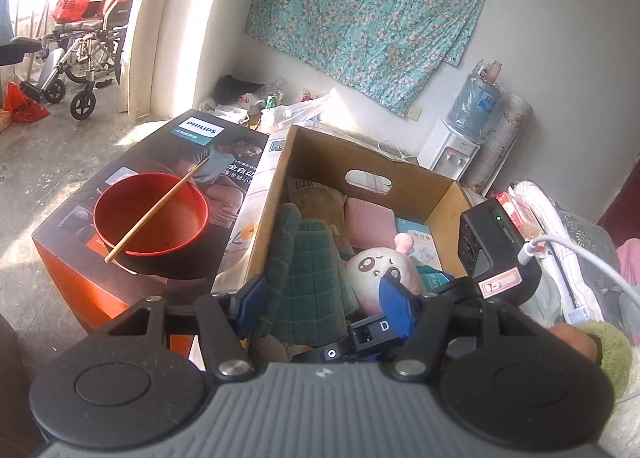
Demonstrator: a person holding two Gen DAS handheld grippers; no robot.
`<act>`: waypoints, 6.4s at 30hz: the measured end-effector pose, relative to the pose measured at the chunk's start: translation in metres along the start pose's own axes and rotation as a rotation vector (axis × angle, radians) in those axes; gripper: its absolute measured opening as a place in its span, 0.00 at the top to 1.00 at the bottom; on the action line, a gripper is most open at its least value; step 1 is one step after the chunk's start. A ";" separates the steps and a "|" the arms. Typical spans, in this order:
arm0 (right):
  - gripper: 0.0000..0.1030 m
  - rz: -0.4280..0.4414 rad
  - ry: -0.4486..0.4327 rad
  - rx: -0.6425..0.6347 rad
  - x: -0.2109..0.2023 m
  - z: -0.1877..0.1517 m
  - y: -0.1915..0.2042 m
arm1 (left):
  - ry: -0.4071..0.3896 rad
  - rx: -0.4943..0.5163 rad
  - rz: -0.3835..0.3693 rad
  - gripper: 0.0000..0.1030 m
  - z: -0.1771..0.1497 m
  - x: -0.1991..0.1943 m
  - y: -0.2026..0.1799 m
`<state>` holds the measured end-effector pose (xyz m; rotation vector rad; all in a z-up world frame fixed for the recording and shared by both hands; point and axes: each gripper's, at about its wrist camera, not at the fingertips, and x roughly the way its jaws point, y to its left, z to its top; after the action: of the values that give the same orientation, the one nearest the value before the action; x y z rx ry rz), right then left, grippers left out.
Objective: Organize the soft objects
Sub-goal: 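Lower the orange-striped cloth into the box and open the right tool, then move the right tool back over the bed toward the white yogurt cup, then close the right tool around the white yogurt cup, then lift the yogurt cup off the bed with the right tool, then carry the yogurt cup with the right tool over the cardboard box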
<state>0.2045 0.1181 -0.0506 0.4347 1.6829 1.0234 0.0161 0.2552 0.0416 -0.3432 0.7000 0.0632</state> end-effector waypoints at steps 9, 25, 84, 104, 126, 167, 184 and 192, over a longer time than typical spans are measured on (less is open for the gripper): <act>0.57 0.074 -0.131 0.089 -0.024 -0.005 -0.023 | -0.010 -0.012 -0.018 0.32 -0.003 -0.002 -0.009; 0.53 0.214 -0.733 0.170 -0.200 -0.147 -0.078 | 0.028 0.128 -0.174 0.26 -0.011 0.017 -0.107; 0.53 -0.218 -1.062 0.467 -0.324 -0.294 -0.224 | 0.240 0.370 -0.445 0.26 -0.081 0.086 -0.279; 0.50 -0.113 -0.983 0.616 -0.249 -0.337 -0.245 | 0.353 0.487 -0.475 0.27 -0.134 0.095 -0.303; 0.17 -0.512 -0.860 0.370 -0.239 -0.281 -0.194 | 0.392 0.454 -0.394 0.27 -0.134 0.105 -0.276; 0.53 -0.042 -1.038 0.603 -0.256 -0.361 -0.275 | 0.376 0.664 -0.482 0.27 -0.172 0.122 -0.340; 0.74 0.033 -1.012 0.566 -0.256 -0.352 -0.277 | 0.303 0.814 -0.439 0.43 -0.199 0.148 -0.373; 0.75 -0.009 -1.023 0.508 -0.263 -0.350 -0.260 | 0.272 0.818 -0.439 0.46 -0.197 0.141 -0.371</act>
<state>0.0348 -0.3608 -0.0797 1.0638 0.9614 0.2204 0.0654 -0.1678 -0.0816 0.2940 0.8434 -0.6835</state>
